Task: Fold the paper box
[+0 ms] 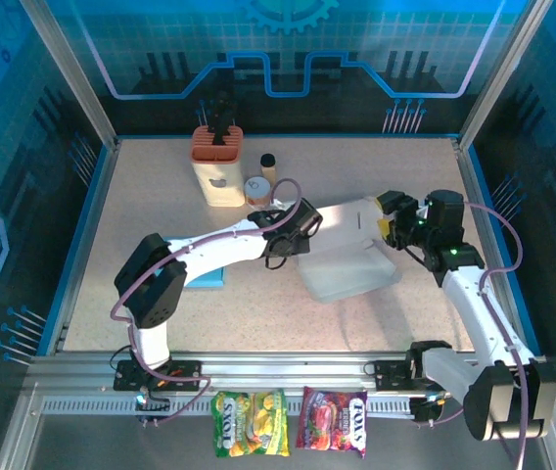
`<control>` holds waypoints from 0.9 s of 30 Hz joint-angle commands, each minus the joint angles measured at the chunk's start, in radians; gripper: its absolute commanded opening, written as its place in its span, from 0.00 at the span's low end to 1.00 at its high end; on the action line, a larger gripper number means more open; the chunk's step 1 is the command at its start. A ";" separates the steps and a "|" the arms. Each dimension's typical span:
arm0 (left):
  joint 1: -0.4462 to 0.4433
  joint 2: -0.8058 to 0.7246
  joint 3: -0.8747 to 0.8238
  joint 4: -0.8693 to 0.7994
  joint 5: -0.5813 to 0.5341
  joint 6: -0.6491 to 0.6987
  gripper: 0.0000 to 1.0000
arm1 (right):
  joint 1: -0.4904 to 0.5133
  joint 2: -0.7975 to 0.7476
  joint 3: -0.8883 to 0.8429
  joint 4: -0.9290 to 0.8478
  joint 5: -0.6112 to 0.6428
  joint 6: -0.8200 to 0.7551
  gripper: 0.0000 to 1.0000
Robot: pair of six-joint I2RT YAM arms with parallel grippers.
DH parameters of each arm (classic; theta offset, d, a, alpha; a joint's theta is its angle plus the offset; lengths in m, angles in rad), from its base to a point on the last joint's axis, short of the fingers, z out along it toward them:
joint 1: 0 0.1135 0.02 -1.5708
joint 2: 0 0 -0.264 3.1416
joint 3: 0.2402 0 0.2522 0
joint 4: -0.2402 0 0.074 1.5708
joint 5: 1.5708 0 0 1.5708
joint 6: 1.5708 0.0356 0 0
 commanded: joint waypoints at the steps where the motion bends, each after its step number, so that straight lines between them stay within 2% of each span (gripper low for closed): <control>1: 0.014 -0.009 0.013 -0.106 0.066 -0.029 0.00 | -0.014 -0.010 0.047 -0.131 -0.044 -0.089 0.63; 9: 0.014 -0.086 -0.049 -0.049 0.068 0.055 0.00 | -0.013 0.043 0.169 -0.306 -0.023 -0.254 0.62; 15: 0.018 -0.241 -0.137 0.024 0.050 0.162 0.00 | -0.028 0.075 0.290 -0.427 0.018 -0.453 0.63; 19: 0.055 -0.352 -0.205 0.118 0.132 0.243 0.00 | -0.016 0.079 0.357 -0.467 0.045 -0.541 0.63; 23: 0.107 -0.413 -0.257 0.168 0.193 0.294 0.00 | 0.003 0.103 0.414 -0.472 0.034 -0.531 0.48; 25: 0.135 -0.440 -0.289 0.213 0.243 0.301 0.00 | 0.014 0.106 0.444 -0.494 0.066 -0.539 0.47; 27: 0.160 -0.462 -0.314 0.254 0.284 0.304 0.00 | 0.002 0.093 0.453 -0.515 0.098 -0.553 0.51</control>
